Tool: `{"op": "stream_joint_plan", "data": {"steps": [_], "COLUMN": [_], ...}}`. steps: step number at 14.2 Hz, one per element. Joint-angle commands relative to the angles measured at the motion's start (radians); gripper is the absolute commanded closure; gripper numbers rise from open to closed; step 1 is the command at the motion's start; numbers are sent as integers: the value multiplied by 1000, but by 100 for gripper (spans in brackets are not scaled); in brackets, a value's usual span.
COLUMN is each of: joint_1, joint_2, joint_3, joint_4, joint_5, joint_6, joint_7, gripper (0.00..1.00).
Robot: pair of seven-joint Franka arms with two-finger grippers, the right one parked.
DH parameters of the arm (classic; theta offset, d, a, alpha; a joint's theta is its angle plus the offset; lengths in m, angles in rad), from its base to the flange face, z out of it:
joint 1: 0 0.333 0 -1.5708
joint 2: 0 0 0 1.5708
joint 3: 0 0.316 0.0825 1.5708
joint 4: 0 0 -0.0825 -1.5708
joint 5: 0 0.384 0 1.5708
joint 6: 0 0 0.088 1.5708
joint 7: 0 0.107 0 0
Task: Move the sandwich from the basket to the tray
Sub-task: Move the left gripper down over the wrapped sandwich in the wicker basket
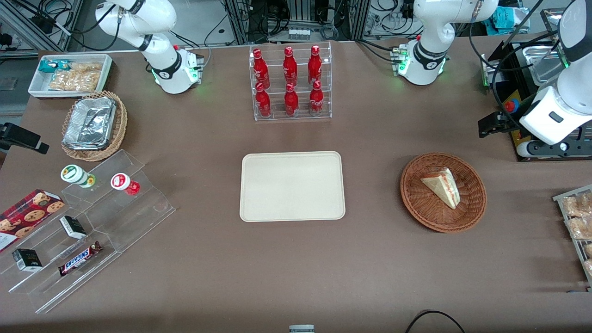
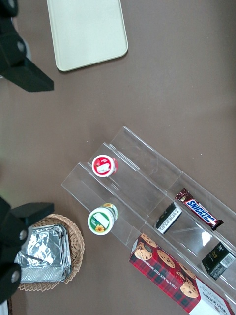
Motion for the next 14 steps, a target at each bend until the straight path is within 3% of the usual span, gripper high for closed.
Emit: {"op": "stream_joint_plan", "data": {"steps": [1,6,11,14], "joint_1": [-7,-8,-5,-1], "joint_2": [-7,88,8,-4], "joint_3": [6,6,8,11], "joint_4": [-2,-99,-542,-694], "joint_5": [-1,-9,-4,-13], "joint_6": [2,95,607,823], "joint_7": [-12,-13,-21,-213], "gripper": [0,0,0,0]}}
